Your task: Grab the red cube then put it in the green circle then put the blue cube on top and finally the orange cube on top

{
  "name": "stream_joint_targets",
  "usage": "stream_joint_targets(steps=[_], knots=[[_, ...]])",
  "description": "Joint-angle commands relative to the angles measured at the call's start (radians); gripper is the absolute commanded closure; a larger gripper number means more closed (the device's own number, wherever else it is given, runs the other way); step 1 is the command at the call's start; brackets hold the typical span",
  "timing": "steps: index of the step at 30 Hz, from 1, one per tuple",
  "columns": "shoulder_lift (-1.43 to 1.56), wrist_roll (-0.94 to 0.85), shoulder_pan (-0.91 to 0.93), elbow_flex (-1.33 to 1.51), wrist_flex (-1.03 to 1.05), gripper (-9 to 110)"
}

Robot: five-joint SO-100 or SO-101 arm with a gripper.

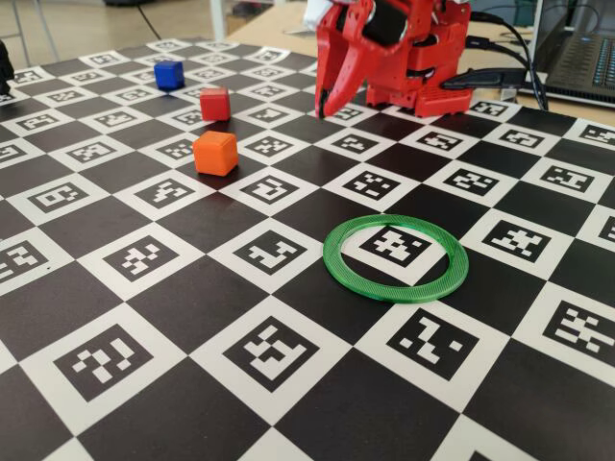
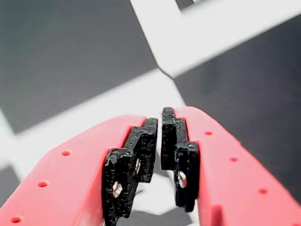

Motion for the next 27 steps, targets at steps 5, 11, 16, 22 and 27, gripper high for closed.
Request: stream_joint_targets(steps=[5,11,16,22,27], knots=[[-0.351,0.244,0.005,-0.614,0.244,108],[-0.611,0.380,0.026,-0.922,0.453,106],[-0.784,0.437,0.081,-1.062,0.554,98],[-0.937,0.465,0.236,-1.075,0.523,87],[-1.029,0.434,0.382,-1.075,0.469,79]])
